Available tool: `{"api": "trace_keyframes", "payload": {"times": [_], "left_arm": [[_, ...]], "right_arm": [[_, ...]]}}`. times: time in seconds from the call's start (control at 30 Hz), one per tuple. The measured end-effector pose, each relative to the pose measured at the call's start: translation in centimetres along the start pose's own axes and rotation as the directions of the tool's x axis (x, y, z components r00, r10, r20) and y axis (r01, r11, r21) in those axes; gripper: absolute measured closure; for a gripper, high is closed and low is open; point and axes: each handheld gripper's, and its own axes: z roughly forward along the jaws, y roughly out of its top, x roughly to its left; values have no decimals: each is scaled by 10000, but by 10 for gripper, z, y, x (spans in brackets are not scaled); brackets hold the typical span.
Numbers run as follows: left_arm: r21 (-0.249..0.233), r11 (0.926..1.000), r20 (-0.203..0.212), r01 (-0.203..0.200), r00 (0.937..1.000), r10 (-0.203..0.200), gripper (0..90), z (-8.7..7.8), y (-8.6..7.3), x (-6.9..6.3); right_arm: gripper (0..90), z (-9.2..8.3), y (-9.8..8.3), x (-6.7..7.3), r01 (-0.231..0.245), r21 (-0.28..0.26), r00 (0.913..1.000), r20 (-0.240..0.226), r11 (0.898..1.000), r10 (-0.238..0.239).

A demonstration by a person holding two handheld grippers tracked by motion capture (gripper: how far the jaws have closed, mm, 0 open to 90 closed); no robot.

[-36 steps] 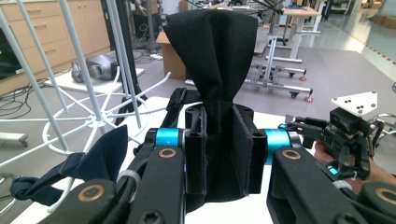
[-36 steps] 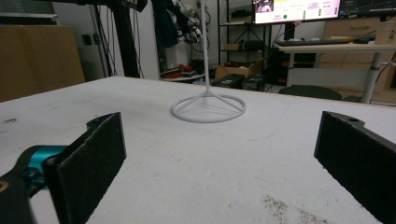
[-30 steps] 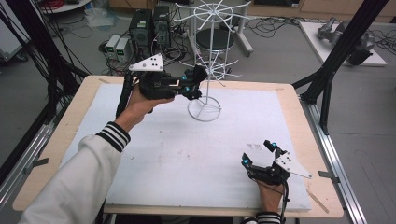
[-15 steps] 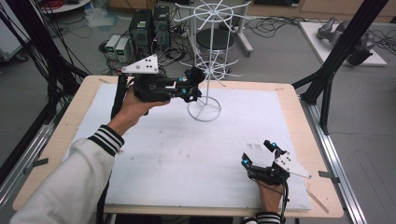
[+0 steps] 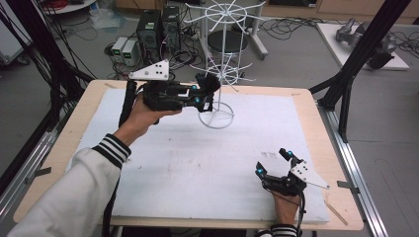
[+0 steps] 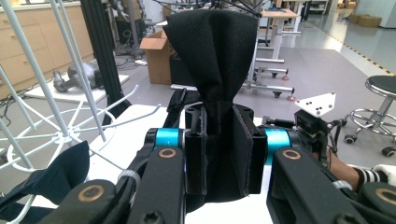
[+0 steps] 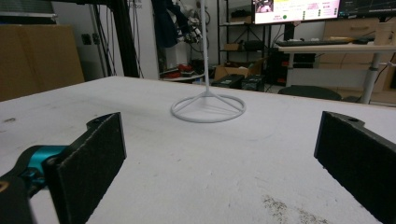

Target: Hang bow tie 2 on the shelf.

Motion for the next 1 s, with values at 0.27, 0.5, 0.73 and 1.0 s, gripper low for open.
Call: {"api": "trace_keyframes", "payload": {"times": [0.27, 0.5, 0.73, 1.0], "left_arm": [[-88, 9999, -15, 107, 9999, -107, 759, 12, -1, 9], [-81, 9998, -121, 206, 9997, -207, 759, 20, -3, 19], [-60, 9996, -227, 258, 9994, -260, 759, 23, -4, 26], [-80, 9993, -325, 375, 9988, -377, 759, 23, -8, 34]], "right_arm": [[14, 0, 0, 0, -5, 0, 10000, -7, 10000, 5], [14, -1, 0, 0, -124, 33, 9999, -32, 9999, 124], [14, -1, 0, 0, -146, 38, 9999, -43, 9999, 146], [14, -1, 0, 0, -146, 39, 9999, -41, 9999, 146]]}}
